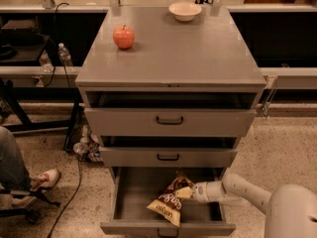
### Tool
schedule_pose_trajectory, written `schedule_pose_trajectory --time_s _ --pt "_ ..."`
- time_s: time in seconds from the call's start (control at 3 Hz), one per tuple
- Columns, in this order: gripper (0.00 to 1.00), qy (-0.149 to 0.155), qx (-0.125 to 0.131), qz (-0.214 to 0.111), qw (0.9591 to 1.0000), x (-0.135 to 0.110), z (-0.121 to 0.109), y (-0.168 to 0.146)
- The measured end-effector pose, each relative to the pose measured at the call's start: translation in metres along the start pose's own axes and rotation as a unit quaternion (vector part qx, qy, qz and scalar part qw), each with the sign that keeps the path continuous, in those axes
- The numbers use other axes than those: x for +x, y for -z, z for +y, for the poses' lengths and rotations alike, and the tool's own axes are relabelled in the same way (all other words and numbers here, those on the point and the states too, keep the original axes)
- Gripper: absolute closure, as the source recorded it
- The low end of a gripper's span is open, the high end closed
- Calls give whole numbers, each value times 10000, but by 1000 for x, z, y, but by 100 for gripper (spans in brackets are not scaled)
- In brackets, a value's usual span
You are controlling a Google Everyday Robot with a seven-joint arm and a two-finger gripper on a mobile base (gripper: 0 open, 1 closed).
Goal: Place brown chip bag into bottom drawer
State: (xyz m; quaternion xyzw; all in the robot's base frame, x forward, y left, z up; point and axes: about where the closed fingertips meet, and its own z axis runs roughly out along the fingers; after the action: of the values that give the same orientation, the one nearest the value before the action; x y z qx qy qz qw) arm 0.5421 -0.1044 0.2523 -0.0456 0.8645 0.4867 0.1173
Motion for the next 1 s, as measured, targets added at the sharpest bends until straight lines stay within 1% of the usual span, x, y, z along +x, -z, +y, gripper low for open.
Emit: schedule_pose_trajectory --time_s 0.33,0.67,1.0 --pt "30 24 -49 53 10000 -1 1 -5" --pt "5 43 -84 86 9999 -1 2 -7" --pt "0 76 -37 108 9999 1 2 2"
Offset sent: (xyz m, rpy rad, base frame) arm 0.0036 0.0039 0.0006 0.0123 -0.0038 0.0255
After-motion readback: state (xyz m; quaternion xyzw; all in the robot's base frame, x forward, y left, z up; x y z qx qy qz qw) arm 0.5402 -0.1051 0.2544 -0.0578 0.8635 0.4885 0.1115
